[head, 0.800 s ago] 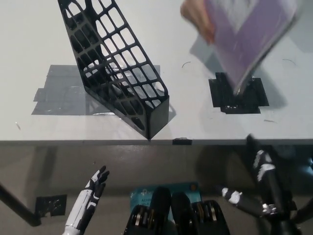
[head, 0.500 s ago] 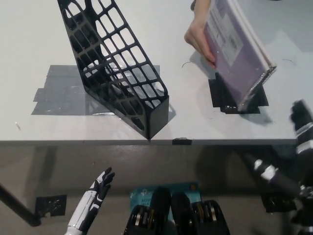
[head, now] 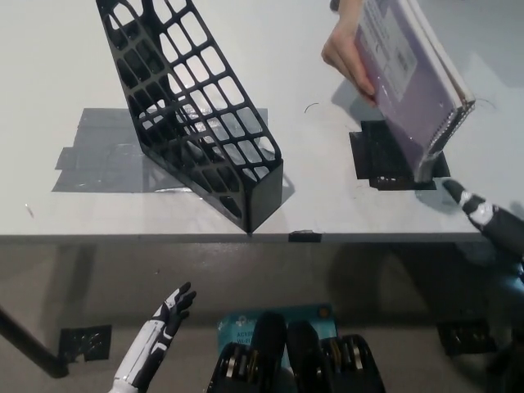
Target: A person hands a notebook to the robot and the robot grabs it with its right hand and places it in the magazine stand kept in the centre of the desk infront of it.
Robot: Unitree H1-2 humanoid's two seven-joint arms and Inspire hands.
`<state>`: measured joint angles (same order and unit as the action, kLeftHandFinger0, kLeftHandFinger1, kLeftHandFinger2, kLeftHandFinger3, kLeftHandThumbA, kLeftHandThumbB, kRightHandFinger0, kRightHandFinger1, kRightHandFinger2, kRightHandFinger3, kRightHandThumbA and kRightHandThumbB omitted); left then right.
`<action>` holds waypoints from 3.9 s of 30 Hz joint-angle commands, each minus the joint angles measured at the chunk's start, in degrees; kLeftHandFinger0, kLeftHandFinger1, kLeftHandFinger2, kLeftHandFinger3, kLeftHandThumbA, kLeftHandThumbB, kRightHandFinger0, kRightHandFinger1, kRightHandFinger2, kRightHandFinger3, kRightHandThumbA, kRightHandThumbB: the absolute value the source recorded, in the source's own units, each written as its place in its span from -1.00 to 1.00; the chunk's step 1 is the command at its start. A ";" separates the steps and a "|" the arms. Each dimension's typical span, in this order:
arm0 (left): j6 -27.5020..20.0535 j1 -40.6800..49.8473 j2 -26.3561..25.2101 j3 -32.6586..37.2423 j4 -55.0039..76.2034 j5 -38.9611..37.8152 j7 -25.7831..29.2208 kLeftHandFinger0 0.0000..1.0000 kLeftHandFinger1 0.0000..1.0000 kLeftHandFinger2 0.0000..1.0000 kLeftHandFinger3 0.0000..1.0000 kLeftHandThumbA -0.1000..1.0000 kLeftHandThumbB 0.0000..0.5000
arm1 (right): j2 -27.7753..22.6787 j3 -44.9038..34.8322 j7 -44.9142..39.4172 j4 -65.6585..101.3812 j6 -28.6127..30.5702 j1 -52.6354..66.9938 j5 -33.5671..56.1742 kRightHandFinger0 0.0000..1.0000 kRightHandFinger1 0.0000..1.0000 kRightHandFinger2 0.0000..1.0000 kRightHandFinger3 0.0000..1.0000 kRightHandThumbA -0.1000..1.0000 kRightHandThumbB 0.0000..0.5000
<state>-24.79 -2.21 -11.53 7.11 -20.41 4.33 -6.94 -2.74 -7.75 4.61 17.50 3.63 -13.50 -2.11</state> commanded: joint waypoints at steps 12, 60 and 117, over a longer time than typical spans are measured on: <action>-2.14 -0.73 -0.77 -0.78 0.74 -0.69 -0.27 1.00 1.00 1.00 1.00 1.00 1.00 | -1.86 0.75 -0.26 -14.96 -2.77 -16.17 1.29 1.00 1.00 1.00 1.00 1.00 0.38; -2.14 -2.92 -1.26 -1.93 0.59 -0.03 0.94 1.00 1.00 1.00 1.00 1.00 1.00 | 3.92 -5.69 2.98 -16.70 -16.14 -33.23 12.30 -1.00 -1.00 -1.00 -1.00 1.00 -0.77; -2.14 -2.36 -1.62 -1.58 0.04 -0.95 -0.42 1.00 1.00 1.00 1.00 1.00 1.00 | 24.51 6.66 25.16 -15.13 -9.56 -37.22 6.35 -1.00 -1.00 -1.00 -1.00 0.90 -1.00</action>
<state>-24.83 -3.48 -12.28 5.74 -21.14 4.62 -6.79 19.58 -2.88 27.82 2.51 -13.54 -46.09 4.12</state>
